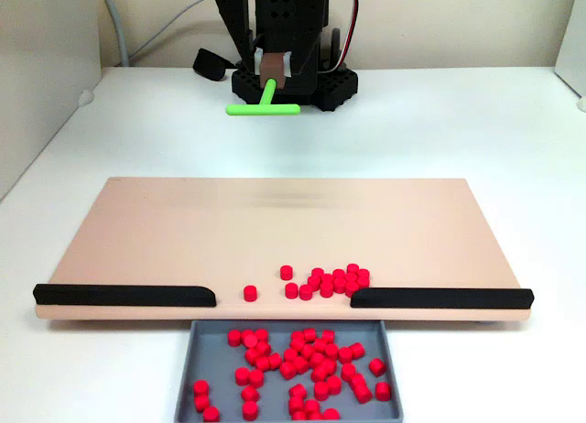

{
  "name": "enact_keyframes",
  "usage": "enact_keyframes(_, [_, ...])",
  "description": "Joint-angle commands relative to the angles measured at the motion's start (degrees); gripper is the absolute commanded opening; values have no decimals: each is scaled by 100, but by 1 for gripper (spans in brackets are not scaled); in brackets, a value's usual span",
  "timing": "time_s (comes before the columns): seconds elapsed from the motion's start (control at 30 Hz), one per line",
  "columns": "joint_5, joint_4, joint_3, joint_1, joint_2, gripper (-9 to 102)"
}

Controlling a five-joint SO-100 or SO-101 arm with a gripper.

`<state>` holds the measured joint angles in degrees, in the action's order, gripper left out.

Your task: Push granules from left to the grey container

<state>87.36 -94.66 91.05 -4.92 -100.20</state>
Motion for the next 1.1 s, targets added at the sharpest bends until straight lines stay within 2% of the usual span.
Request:
enact_keyframes(0.0, [-18, 26, -105, 9, -18, 0])
enact_keyframes(1.07, [-105, 26, -105, 9, -9, 0])
